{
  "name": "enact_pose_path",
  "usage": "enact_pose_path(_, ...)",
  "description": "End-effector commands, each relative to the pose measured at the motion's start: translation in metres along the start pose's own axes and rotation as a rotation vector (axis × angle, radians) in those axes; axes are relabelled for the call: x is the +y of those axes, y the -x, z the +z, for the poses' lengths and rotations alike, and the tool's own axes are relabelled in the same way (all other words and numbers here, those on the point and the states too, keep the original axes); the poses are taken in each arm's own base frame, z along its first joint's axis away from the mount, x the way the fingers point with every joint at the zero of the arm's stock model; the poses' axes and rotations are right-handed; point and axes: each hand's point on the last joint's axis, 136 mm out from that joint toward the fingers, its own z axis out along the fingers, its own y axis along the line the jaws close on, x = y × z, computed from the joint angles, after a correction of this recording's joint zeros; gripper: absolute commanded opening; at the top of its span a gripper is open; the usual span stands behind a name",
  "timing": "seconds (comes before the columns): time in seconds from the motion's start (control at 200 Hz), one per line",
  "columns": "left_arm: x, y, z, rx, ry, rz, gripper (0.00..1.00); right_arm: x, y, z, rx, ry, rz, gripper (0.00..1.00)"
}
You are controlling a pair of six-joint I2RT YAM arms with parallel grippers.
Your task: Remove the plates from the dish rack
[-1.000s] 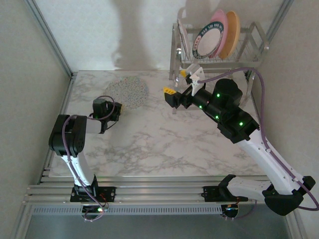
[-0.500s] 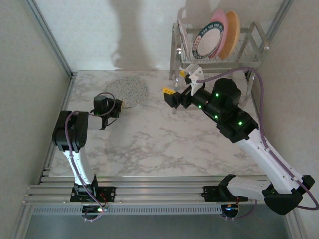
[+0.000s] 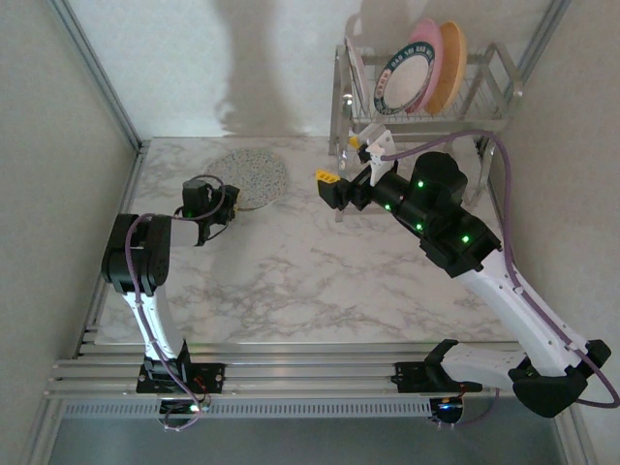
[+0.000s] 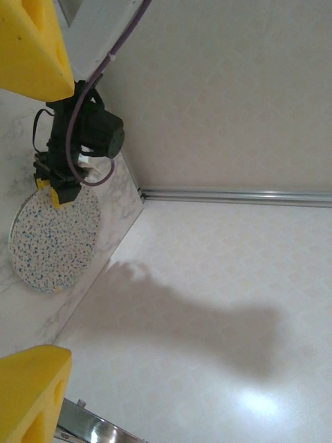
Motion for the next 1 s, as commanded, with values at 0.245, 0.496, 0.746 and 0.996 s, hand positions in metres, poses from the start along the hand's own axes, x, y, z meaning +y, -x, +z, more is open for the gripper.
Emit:
enact_pose_path(0.245,-0.004,0.009,-0.005,-0.012,0.075,0.019,0.46,-0.004,0.021,-0.005,-0.051,-0.028,0.01,0.92)
enact_pose_path(0.496,0.004,0.013,-0.006,-0.021,0.153,0.014,0.47,-0.004,0.021,-0.006,-0.05,-0.03,0.017,0.92)
enact_pose_path(0.746,0.002,0.018,-0.011,-0.041,0.196,0.022,0.49,-0.005,0.021,-0.007,-0.05,-0.032,0.018,0.92)
enact_pose_path(0.996,-0.007,0.023,-0.018,-0.064,0.211,0.028,0.5,-0.005,0.022,-0.007,-0.051,-0.034,0.021,0.92)
